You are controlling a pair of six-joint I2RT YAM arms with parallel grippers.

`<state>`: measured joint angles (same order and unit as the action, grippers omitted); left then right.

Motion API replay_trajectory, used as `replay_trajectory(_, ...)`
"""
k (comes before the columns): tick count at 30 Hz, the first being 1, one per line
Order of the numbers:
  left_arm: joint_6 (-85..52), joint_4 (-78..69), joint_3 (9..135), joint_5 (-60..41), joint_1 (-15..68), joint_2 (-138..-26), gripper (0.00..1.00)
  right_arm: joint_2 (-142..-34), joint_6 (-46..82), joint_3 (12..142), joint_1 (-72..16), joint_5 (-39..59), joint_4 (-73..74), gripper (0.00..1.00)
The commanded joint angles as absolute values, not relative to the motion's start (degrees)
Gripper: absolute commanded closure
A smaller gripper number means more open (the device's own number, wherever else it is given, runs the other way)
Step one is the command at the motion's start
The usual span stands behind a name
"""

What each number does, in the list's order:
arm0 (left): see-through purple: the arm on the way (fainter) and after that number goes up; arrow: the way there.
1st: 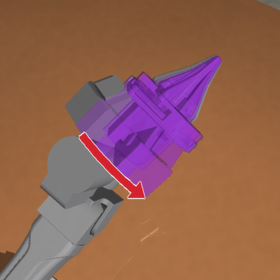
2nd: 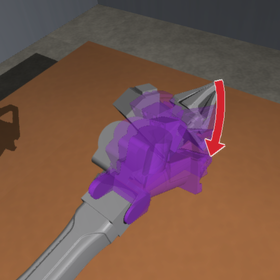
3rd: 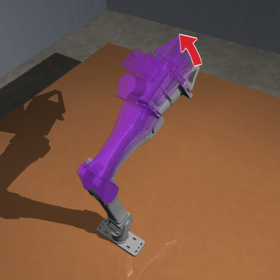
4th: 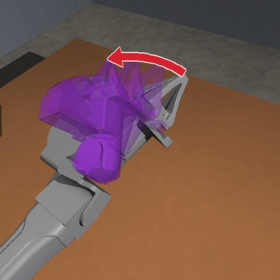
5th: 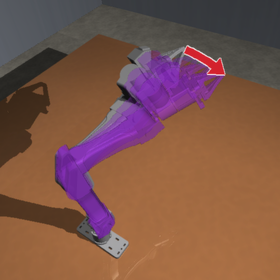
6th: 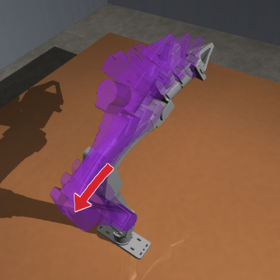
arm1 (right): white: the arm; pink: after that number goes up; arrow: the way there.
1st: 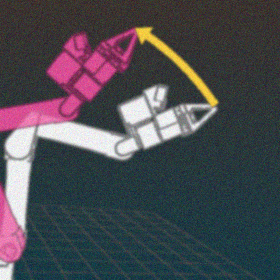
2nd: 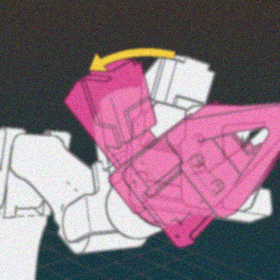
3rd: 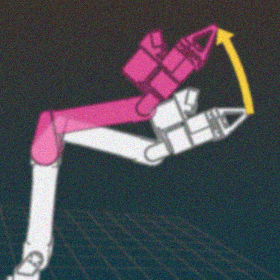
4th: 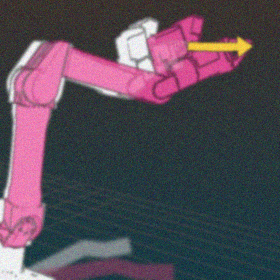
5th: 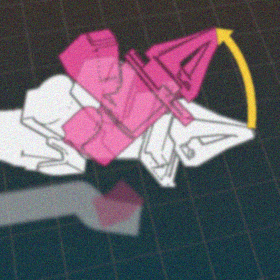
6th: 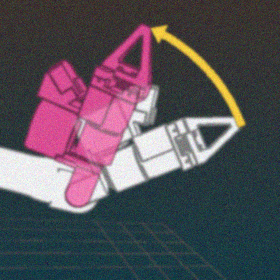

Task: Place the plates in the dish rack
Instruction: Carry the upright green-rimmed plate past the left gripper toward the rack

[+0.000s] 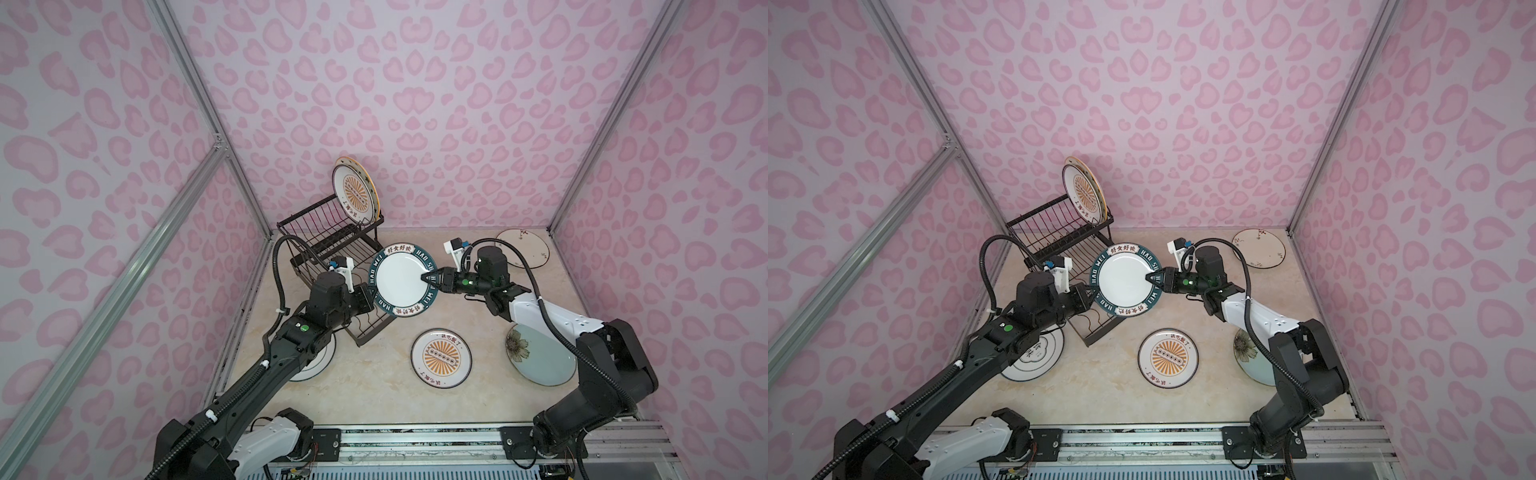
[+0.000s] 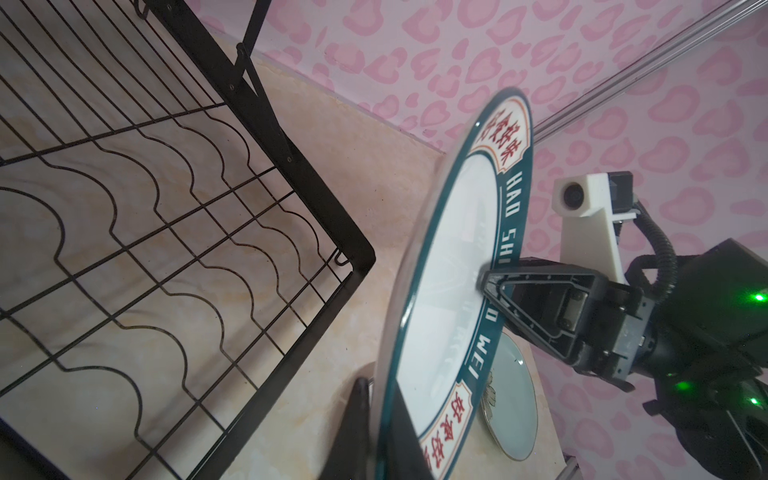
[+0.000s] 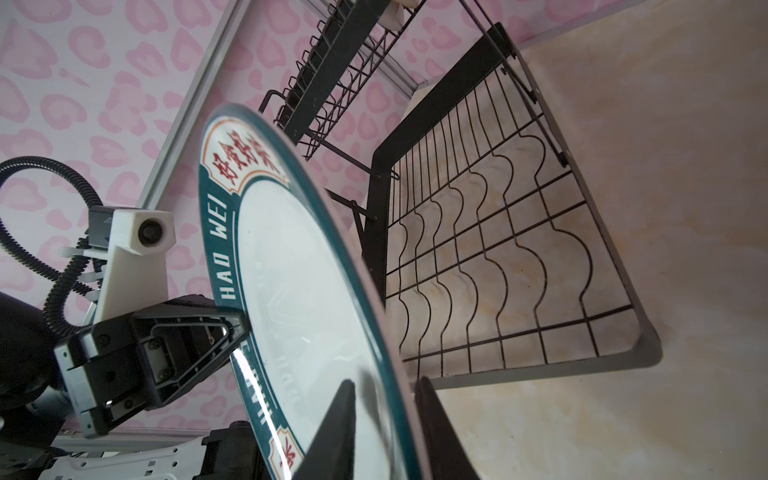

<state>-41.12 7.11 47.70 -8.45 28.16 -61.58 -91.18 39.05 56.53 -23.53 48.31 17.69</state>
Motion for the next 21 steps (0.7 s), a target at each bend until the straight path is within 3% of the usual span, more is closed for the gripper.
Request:
replay_trajectory(1, -40.6, 3.8, 47.4, -8.7, 28.1, -61.2, 0.96, -91.6, 40.2, 56.9, -23.9, 51.9, 22.0, 0.80)
replay_trajectory(10, -40.4, 5.2, 47.7, -7.9, 28.0, -61.4, 0.96, -91.3, 40.8, 57.3, -23.8, 52.4, 22.5, 0.97)
replay_trajectory(18, -40.8, 6.7, 48.1, -6.4, 28.0, -60.9, 0.60, -91.2, 41.5, 57.2, -23.7, 52.9, 23.7, 1.00)
replay_trajectory(21, -40.7, 7.1, 48.1, -5.9, 27.9, -60.5, 0.51, -90.8, 41.4, 57.1, -23.4, 52.6, 23.3, 1.00)
